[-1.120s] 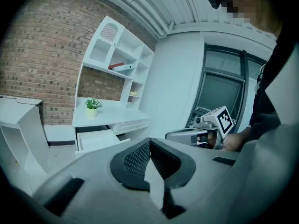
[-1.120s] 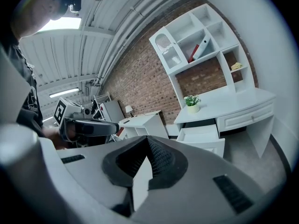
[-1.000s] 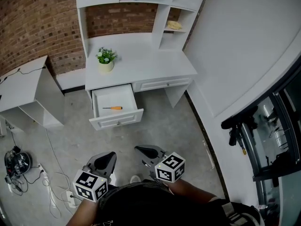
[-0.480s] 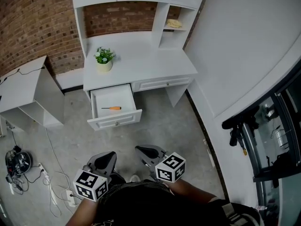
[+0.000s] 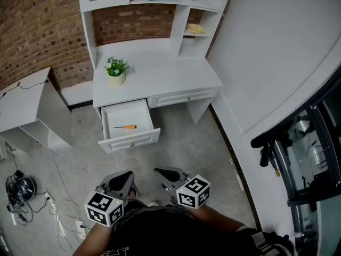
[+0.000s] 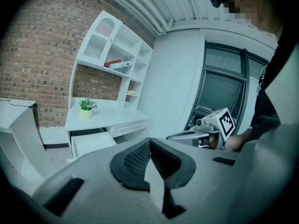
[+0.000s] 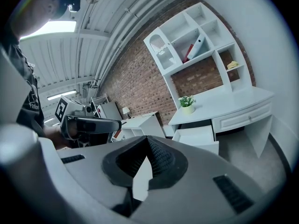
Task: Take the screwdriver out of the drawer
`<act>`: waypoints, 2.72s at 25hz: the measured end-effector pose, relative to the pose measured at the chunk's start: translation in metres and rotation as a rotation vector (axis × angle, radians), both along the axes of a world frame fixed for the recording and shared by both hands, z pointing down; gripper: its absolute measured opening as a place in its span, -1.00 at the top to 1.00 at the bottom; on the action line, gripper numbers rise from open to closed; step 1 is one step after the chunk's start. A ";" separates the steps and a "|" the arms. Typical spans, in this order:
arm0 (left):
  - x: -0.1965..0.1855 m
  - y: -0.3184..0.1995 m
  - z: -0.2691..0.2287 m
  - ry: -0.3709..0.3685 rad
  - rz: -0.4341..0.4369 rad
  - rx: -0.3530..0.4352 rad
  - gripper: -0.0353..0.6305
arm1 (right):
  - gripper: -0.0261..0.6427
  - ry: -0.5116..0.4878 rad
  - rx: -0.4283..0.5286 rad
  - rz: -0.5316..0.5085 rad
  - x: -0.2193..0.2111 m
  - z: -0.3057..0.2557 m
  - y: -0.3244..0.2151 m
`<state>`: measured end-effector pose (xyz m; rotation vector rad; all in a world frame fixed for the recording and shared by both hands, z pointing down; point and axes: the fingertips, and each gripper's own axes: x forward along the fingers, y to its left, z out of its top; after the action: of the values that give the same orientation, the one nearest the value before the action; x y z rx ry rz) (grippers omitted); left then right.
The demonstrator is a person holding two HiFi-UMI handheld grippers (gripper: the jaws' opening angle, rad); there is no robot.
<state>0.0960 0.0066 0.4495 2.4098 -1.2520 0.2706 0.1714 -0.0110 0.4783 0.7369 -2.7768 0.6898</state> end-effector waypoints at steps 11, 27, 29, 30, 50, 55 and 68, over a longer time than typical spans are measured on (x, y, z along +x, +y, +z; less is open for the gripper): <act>-0.022 -0.037 0.006 0.025 -0.015 -0.001 0.84 | 0.90 0.034 0.002 -0.013 -0.020 0.004 -0.036; -0.082 -0.121 0.005 0.040 -0.027 -0.006 0.84 | 0.90 0.080 0.021 -0.040 -0.079 -0.005 -0.115; -0.090 -0.133 0.006 0.045 -0.018 -0.008 0.84 | 0.90 0.086 0.022 -0.032 -0.087 -0.006 -0.127; -0.094 -0.139 0.006 0.048 -0.014 -0.008 0.84 | 0.90 0.088 0.023 -0.027 -0.091 -0.007 -0.133; -0.197 -0.248 0.015 0.054 0.057 -0.008 0.84 | 0.90 0.141 0.015 0.052 -0.182 0.001 -0.242; -0.221 -0.261 0.024 0.044 0.050 -0.022 0.84 | 0.90 0.155 -0.002 0.089 -0.186 0.009 -0.264; -0.238 -0.275 0.051 0.061 0.025 -0.068 0.84 | 0.90 0.260 0.007 0.094 -0.186 0.029 -0.299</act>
<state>-0.1419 -0.2679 0.5001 2.3588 -1.1681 0.2409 -0.0147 -0.3097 0.5072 0.8938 -2.5236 0.5562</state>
